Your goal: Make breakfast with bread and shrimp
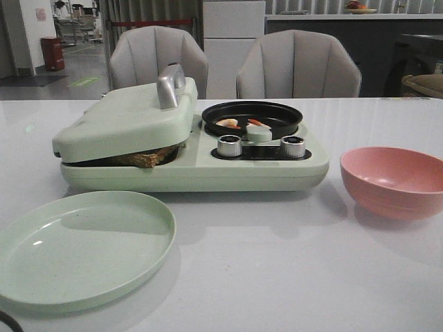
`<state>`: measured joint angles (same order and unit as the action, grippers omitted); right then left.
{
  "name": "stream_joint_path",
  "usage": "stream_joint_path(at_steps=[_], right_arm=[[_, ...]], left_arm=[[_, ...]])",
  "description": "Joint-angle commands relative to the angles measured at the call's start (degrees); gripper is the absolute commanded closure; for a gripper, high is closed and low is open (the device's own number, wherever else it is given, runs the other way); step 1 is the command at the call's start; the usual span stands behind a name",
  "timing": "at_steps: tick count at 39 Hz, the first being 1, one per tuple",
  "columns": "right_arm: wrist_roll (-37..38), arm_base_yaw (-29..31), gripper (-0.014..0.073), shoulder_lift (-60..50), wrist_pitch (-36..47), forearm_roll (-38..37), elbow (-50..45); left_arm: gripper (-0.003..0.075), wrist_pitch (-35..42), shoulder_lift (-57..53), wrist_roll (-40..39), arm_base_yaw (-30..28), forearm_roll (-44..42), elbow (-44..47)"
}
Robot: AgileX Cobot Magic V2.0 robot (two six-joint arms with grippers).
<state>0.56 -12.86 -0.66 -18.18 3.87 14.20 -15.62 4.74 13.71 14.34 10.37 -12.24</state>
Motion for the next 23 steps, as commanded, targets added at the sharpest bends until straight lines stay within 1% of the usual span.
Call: stream_joint_path(at_steps=[1,4,7,13,17,23], right_arm=[[-0.6,-0.1,0.0441,0.5,4.6,-0.1,1.4],[-0.6,-0.1,0.0441,0.5,4.6,-0.1,1.4],[-0.6,-0.1,0.0441,0.5,4.6,-0.1,1.4],[-0.6,-0.1,0.0441,0.5,4.6,-0.1,1.4],[-0.6,-0.1,0.0441,0.5,4.6,-0.1,1.4],[-0.6,-0.1,0.0441,0.5,4.6,-0.1,1.4]], left_arm=[[0.0608,5.7,0.6,-4.9,-3.6,-2.6,0.8],[0.0608,8.6,0.6,-14.4,-6.6,-8.5,3.5],[0.0608,12.7,0.6,-19.1,-8.1,-12.3,6.2],[0.0608,19.1,0.6,-19.6,-8.1,-13.4,11.5],[0.0608,19.3,-0.7,-20.8,-8.1,-13.9,13.7],[0.0608,17.2,-5.9,-21.0,-8.1,-14.2,13.7]])
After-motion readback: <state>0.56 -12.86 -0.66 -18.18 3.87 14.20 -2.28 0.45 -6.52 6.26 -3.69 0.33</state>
